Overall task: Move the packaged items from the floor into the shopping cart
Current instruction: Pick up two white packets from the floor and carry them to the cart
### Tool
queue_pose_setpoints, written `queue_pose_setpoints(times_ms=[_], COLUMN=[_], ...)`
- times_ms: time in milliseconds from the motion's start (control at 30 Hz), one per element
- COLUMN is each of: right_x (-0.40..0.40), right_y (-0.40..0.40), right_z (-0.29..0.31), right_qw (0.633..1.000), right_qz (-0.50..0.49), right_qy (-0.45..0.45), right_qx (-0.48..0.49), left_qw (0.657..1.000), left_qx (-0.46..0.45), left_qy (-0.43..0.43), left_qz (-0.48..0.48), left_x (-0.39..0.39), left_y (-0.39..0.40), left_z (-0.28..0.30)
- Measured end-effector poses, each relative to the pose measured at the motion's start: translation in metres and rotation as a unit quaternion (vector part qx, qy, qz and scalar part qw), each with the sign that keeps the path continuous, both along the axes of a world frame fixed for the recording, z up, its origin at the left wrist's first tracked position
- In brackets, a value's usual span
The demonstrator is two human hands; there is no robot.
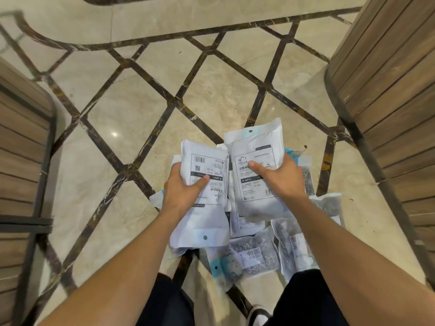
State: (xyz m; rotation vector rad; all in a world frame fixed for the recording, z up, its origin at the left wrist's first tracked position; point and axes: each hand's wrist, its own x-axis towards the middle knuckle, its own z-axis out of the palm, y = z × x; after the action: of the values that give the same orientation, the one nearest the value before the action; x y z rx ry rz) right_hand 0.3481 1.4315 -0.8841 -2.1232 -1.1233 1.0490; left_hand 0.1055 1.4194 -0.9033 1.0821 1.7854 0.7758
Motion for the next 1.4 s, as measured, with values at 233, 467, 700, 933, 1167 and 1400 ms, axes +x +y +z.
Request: queue_pose_setpoints(times_ms=[233,467,700,933,1167,1400], right_x=[0.016,0.041,0.018,-0.061,-0.176,-0.300], right_y=[0.007,0.001,0.005,0.004,-0.022,-0.135], right_z=[0.233,0.469,0.629,0.736,0.771,0.786], right_qw=[0.997,0.992,0.984,0.957,0.912,0.814], right_qz=[-0.015,0.008,0.059,0.158,0.298,0.522], right_qy=[0.050,0.075,0.106,0.175,0.206,0.177], right_qx=[0.063,0.106,0.131,0.171,0.193,0.182], left_qw=[0.998,0.992,0.982,0.961,0.908,0.825], left_qx=[0.057,0.099,0.155,0.222,0.270,0.247], left_qy=[-0.024,-0.070,-0.080,-0.060,-0.027,0.017], left_qz=[0.022,0.037,0.072,0.154,0.320,0.508], left_x=[0.003,0.015,-0.010,-0.077,-0.132,-0.164], left_y=[0.017,0.004,-0.020,-0.075,-0.189,-0.379], left_z=[0.237,0.476,0.652,0.768,0.806,0.807])
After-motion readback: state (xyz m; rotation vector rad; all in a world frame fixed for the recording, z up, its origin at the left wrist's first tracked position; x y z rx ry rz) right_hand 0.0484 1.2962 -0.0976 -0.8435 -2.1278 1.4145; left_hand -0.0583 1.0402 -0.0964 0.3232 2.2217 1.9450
